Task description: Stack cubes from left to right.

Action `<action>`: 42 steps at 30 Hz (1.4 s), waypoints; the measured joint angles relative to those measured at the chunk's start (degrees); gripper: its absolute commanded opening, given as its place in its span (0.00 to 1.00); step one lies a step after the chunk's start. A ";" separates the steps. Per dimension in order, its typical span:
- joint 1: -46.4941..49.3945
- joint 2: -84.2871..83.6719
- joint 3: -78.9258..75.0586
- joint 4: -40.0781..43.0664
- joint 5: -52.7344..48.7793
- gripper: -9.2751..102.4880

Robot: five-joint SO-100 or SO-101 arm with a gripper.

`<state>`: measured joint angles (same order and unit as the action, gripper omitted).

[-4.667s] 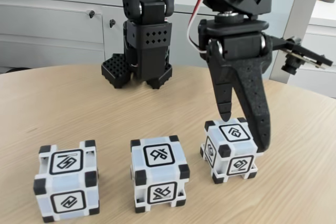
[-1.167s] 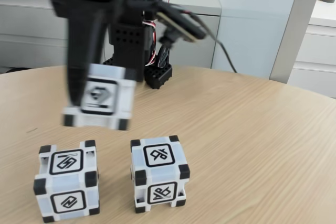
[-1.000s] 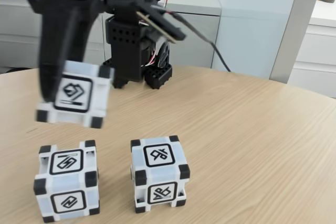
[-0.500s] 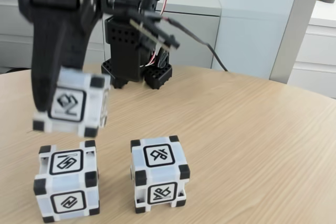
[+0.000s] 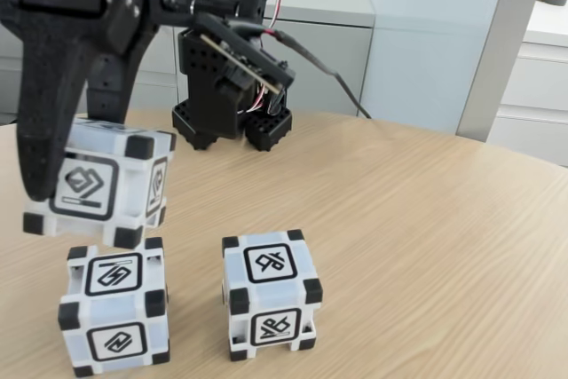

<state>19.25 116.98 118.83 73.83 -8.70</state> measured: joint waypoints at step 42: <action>-0.18 -12.66 -5.98 0.00 -0.79 0.24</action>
<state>19.07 104.33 112.85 73.83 -9.49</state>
